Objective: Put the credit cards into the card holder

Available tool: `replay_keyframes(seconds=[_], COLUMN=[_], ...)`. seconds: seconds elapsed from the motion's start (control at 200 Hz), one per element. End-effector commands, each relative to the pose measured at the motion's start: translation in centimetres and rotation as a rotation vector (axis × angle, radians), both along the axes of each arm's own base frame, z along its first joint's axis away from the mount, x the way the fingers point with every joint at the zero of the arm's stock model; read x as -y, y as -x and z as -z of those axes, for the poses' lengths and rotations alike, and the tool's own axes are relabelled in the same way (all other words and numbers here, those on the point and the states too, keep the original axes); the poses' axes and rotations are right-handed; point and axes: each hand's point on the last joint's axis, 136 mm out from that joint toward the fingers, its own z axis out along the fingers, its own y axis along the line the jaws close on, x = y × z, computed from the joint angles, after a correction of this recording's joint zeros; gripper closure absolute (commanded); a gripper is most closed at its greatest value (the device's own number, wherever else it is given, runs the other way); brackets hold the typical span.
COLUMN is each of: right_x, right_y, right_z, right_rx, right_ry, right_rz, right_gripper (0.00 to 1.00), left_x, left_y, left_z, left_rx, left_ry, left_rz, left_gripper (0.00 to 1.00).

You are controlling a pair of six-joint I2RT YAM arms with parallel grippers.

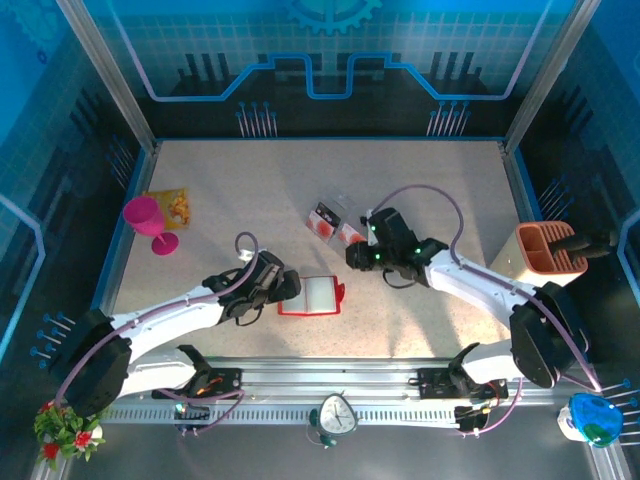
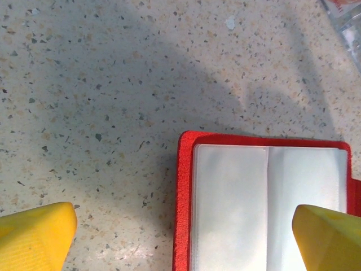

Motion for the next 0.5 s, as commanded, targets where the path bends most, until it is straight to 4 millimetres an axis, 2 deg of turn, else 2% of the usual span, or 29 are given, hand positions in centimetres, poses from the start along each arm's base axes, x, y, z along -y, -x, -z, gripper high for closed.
replay_keyframes(seconds=[0.0,0.295,0.495], right_x=[-0.1,0.0,0.4], right_y=[-1.6,-4.9,-6.6], right_z=[-1.6,-1.4,0.3], right_rx=[0.036,0.039,0.018], right_ry=[0.076,0.316,0.439], right_rz=[-0.090,-0.197,-0.219], right_gripper=[0.60,0.58,0.60], left_x=[0.6,-0.2,-0.3], left_y=[-0.1,0.2,0.2], left_z=[-0.1,0.2,0.4], left_rx=[0.000,0.000,-0.003], left_ry=[0.000,-0.013,-0.018], left_rz=[0.022,-0.001,-0.002], left_gripper=[0.01,0.01,0.01])
